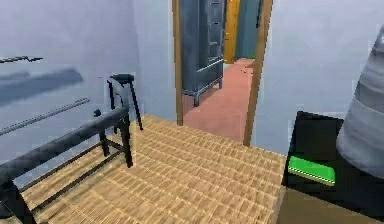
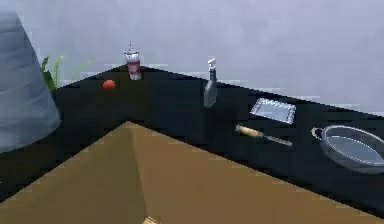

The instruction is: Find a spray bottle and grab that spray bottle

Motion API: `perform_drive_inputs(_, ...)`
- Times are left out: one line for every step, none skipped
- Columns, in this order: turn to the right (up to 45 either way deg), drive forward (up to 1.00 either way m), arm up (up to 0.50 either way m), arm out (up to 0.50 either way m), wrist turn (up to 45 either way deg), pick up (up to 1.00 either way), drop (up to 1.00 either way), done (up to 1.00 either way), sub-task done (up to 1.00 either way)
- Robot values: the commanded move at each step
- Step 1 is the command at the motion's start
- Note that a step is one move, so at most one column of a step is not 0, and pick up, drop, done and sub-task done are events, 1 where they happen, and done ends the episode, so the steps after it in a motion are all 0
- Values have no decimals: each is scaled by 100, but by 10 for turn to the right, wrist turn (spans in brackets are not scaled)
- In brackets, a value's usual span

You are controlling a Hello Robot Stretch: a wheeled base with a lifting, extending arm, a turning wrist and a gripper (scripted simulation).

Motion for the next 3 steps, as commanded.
perform_drive_inputs(450, 0, 0, 0, 0, 0, 0, 0, 0)
perform_drive_inputs(450, 0, 0, 0, 0, 0, 0, 0, 0)
perform_drive_inputs(300, 0, 0, 0, 0, 0, 0, 0, 0)
